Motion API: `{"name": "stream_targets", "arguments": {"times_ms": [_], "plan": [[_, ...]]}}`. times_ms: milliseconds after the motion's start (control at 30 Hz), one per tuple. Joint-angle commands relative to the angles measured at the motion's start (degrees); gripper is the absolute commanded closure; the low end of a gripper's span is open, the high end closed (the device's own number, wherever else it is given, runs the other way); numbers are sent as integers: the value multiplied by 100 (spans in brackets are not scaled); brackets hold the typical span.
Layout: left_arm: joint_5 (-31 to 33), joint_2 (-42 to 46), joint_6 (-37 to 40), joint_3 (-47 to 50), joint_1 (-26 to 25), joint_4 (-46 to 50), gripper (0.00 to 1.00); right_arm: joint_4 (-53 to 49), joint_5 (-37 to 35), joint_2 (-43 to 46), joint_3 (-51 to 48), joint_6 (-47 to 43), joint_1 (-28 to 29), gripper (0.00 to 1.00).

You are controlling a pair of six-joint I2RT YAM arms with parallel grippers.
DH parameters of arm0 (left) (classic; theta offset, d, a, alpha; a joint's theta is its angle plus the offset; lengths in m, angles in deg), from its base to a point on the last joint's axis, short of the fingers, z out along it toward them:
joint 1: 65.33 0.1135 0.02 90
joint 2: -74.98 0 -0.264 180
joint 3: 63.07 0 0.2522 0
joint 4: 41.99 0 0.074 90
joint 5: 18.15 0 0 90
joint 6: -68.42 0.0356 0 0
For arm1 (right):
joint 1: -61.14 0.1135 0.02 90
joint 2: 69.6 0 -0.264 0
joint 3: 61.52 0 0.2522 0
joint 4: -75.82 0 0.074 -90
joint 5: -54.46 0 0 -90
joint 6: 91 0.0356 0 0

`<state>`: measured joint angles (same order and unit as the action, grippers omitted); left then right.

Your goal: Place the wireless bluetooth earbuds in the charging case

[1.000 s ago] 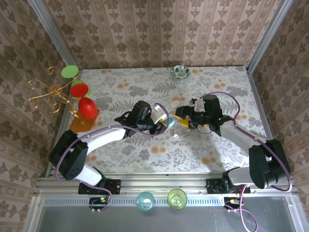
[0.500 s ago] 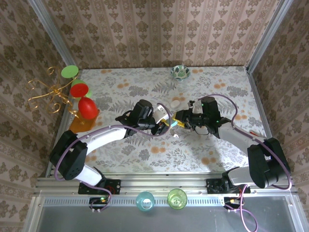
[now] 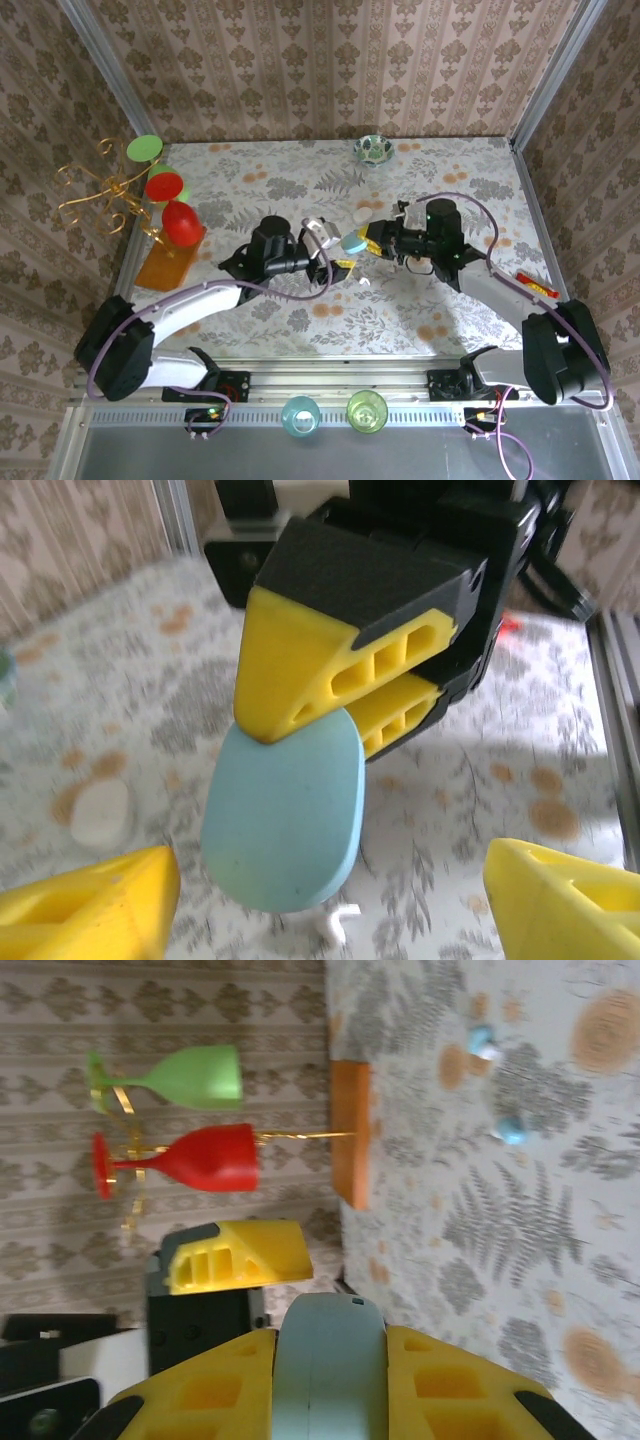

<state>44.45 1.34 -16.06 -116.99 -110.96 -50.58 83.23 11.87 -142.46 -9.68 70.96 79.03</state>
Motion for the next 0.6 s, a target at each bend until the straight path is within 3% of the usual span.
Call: {"name": "stream_targets", "arguments": {"times_ms": [0,267,567], "plan": [[-251,213,-243,350,46,-1774,19,1344,283,300,-72,1030,-23,85],[-119,7,-642,591,64,-3787,18,2547,181,566,-20,2050,29,93],[-159,-350,-1044,330,42,-4238,30,3087,31,606,2,2498,246,96]]}}
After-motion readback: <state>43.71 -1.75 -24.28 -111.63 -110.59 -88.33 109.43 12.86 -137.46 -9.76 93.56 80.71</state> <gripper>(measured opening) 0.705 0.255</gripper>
